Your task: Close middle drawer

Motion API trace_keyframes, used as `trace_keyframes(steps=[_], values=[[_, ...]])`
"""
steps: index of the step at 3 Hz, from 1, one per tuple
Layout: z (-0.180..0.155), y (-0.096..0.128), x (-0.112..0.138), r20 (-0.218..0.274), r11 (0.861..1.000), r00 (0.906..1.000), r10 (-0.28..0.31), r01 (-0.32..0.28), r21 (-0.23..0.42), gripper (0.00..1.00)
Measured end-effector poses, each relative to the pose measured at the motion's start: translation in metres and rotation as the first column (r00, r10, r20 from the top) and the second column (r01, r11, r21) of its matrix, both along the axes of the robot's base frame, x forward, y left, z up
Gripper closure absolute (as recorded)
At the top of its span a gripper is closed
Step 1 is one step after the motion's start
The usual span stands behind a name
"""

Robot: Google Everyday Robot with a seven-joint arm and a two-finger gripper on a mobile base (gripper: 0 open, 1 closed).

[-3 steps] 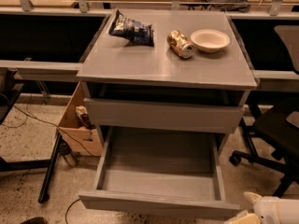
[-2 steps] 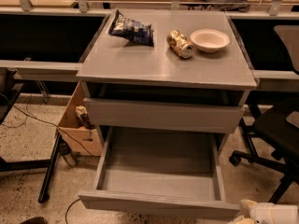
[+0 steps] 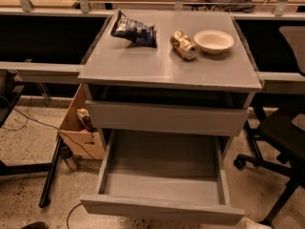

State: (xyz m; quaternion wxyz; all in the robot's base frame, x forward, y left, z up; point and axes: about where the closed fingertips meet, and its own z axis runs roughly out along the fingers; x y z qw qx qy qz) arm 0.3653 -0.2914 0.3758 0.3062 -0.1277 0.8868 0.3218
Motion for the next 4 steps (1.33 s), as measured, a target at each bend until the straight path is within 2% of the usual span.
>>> trace_keyframes(steps=[1, 2, 3, 4], values=[[-0.016, 0.007, 0.010, 0.020, 0.995, 0.9960, -0.087, 0.086, 0.043, 0.00], [-0.021, 0.018, 0.021, 0.009, 0.983, 0.9847, -0.174, 0.173, 0.069, 0.00], [-0.018, 0.027, 0.033, -0.001, 0.966, 0.9692, -0.246, 0.246, 0.075, 0.00], [-0.016, 0.029, 0.039, -0.007, 0.958, 0.9608, -0.277, 0.277, 0.072, 0.00]])
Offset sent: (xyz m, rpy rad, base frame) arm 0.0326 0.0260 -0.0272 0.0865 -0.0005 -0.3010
